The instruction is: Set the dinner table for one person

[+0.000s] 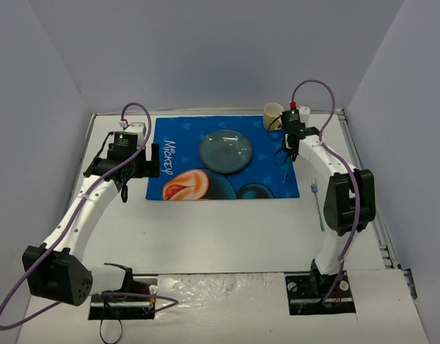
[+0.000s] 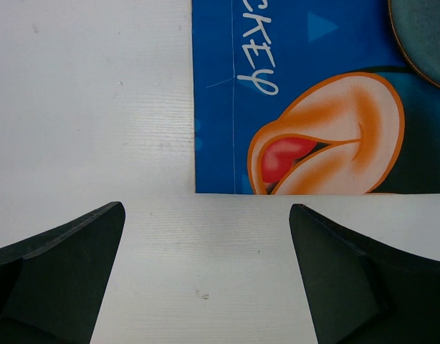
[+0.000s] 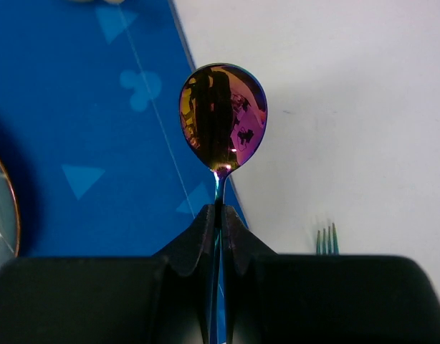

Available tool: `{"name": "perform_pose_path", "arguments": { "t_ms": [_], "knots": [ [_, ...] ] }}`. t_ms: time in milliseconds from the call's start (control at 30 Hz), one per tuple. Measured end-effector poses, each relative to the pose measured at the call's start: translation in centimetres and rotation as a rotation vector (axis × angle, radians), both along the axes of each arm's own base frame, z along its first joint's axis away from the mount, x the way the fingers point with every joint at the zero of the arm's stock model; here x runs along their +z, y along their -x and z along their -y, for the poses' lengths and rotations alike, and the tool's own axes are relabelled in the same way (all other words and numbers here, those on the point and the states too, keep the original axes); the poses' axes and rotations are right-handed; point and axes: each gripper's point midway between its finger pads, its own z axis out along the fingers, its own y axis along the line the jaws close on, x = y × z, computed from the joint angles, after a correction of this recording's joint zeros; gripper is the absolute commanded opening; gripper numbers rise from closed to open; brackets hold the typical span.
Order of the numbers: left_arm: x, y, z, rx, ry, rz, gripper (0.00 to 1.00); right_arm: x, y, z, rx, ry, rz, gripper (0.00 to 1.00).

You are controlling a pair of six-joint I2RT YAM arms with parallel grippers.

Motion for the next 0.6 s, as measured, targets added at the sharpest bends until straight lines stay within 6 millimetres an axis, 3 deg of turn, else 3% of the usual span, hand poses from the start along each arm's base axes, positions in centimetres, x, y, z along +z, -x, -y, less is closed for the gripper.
{"name": "perform_pose_path", "arguments": {
  "t_ms": [233,400,600],
  "knots": [
    [0.0,0.0,-0.2,0.007,-0.008,0.000,0.97,-4.9,0.4,-3.9,0.185,0.083,-0.133,0.00],
    [-0.2,-0.1,-0.3,0.013,-0.015,-0.005,0.97,-6.3,0.2,-5.9,0.300,0.134,-0.158,0.00],
    [-0.4,-0.2,-0.4,0.017,-0.021,-0.011,0.97,-8.0,-0.7,-6.4,0.385,0.181,-0.186,0.00]
  ]
}}
